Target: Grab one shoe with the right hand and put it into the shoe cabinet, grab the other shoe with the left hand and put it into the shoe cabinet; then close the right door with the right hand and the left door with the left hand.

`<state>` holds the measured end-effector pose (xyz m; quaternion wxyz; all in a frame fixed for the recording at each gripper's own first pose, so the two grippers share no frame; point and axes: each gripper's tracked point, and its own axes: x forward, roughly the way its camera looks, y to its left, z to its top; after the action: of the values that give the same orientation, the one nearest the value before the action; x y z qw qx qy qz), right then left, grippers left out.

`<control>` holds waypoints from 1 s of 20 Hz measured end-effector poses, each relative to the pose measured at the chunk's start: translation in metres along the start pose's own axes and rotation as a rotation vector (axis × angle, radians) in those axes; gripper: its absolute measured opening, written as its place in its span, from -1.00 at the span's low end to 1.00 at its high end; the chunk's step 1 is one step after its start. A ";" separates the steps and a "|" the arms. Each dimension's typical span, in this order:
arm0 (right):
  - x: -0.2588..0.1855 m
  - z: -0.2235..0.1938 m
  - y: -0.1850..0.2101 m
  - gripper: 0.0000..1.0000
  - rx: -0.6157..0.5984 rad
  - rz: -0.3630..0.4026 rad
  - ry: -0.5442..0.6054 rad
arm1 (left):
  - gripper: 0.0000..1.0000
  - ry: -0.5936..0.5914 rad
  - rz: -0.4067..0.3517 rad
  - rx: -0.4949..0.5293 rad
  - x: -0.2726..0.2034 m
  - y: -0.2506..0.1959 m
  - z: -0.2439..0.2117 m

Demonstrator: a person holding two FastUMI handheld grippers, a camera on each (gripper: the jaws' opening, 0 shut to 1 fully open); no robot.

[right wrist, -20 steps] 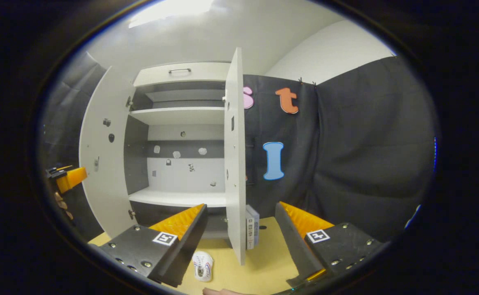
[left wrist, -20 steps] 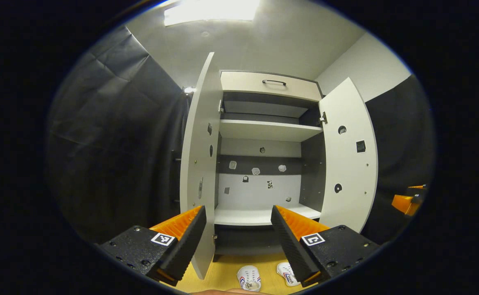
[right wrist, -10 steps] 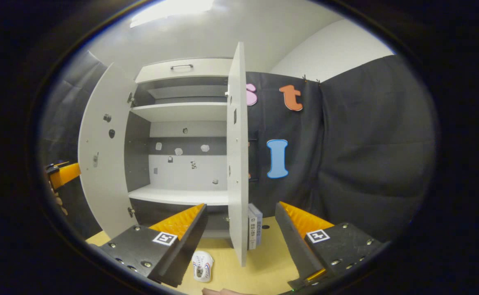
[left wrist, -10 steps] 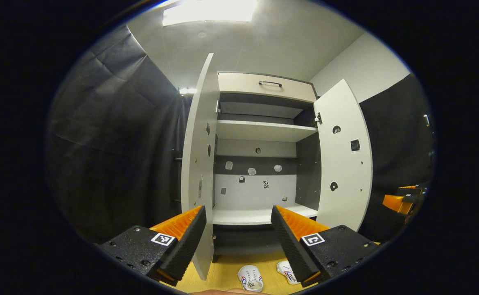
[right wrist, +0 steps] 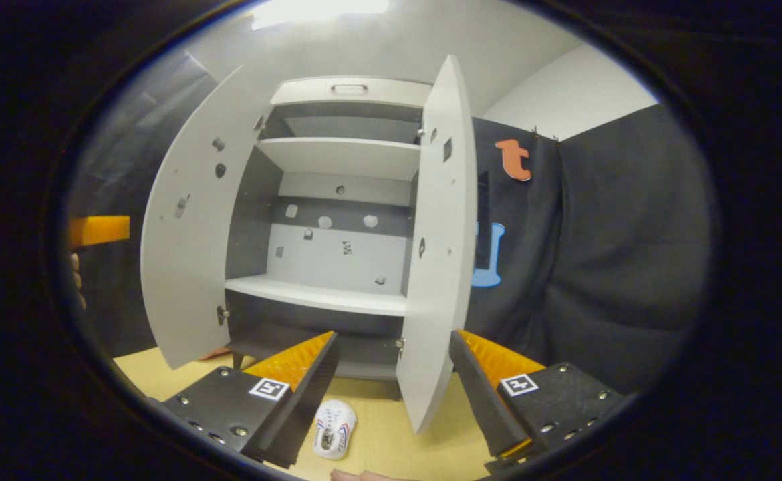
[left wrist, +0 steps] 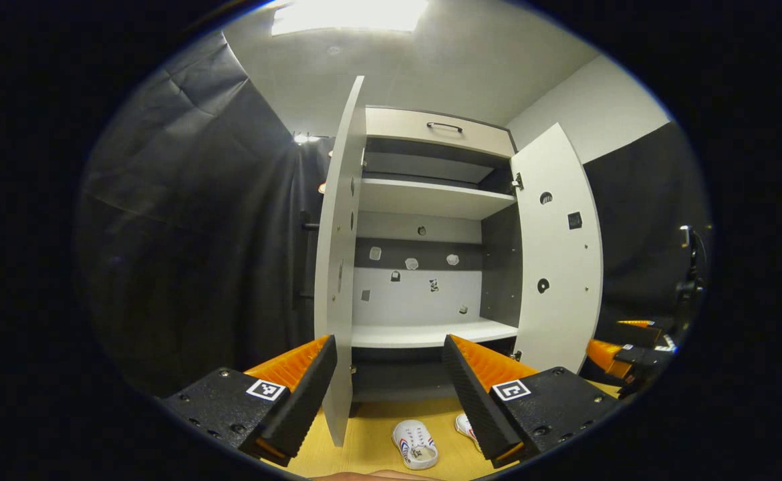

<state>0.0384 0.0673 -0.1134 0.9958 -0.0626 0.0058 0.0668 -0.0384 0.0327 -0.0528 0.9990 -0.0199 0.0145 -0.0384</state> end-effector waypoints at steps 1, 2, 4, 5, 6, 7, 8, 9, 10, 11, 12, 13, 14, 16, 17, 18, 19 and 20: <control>0.003 -0.012 0.008 0.94 -0.019 -0.010 0.003 | 0.93 0.005 -0.002 -0.013 -0.006 0.003 -0.005; 0.009 -0.022 0.020 0.97 -0.036 -0.004 0.010 | 0.94 0.006 0.006 -0.022 -0.012 0.008 -0.007; 0.018 -0.059 0.043 0.92 -0.044 0.013 0.060 | 0.94 -0.011 0.008 -0.037 -0.024 0.012 -0.010; 0.021 -0.079 0.056 0.98 -0.044 0.032 0.096 | 0.92 -0.016 0.007 -0.030 -0.028 0.014 -0.013; 0.025 -0.100 0.068 0.93 -0.035 0.054 0.131 | 0.92 -0.021 0.009 -0.023 -0.031 0.016 -0.013; 0.029 -0.120 0.079 0.98 -0.022 0.077 0.167 | 0.92 -0.018 0.020 -0.022 -0.031 0.020 -0.014; 0.033 -0.141 0.088 0.98 -0.011 0.095 0.205 | 0.92 -0.013 0.032 -0.025 -0.033 0.025 -0.015; 0.038 -0.160 0.093 0.99 0.002 0.097 0.241 | 0.92 -0.011 0.037 -0.030 -0.033 0.027 -0.017; 0.042 -0.180 0.097 0.98 0.007 0.097 0.274 | 0.92 -0.006 0.037 -0.033 -0.031 0.028 -0.019; 0.046 -0.198 0.102 0.98 0.004 0.096 0.307 | 0.92 -0.001 0.034 -0.038 -0.031 0.030 -0.022; 0.050 -0.215 0.104 0.98 0.000 0.092 0.334 | 0.92 0.000 0.028 -0.042 -0.031 0.030 -0.023; 0.053 -0.231 0.107 0.98 0.003 0.089 0.364 | 0.92 0.005 0.023 -0.043 -0.030 0.031 -0.026; 0.055 -0.247 0.112 0.96 0.016 0.096 0.396 | 0.92 0.010 0.024 -0.042 -0.029 0.032 -0.029; 0.055 -0.276 0.126 0.93 0.039 0.111 0.460 | 0.93 0.029 0.028 -0.035 -0.025 0.034 -0.036; 0.057 -0.288 0.130 0.83 0.048 0.113 0.485 | 0.93 0.040 0.028 -0.038 -0.023 0.033 -0.041; 0.060 -0.299 0.133 0.80 0.048 0.112 0.505 | 0.93 0.054 0.023 -0.042 -0.021 0.031 -0.045; 0.063 -0.308 0.135 0.72 0.041 0.106 0.523 | 1.00 0.065 0.014 -0.046 -0.019 0.029 -0.050; 0.064 -0.317 0.137 0.63 0.036 0.108 0.546 | 0.93 0.077 0.004 -0.046 -0.015 0.026 -0.055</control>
<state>0.0828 0.1705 -0.4462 0.9533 -0.0603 0.2783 0.1004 -0.0531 0.0579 -0.1084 0.9970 -0.0414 0.0540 -0.0368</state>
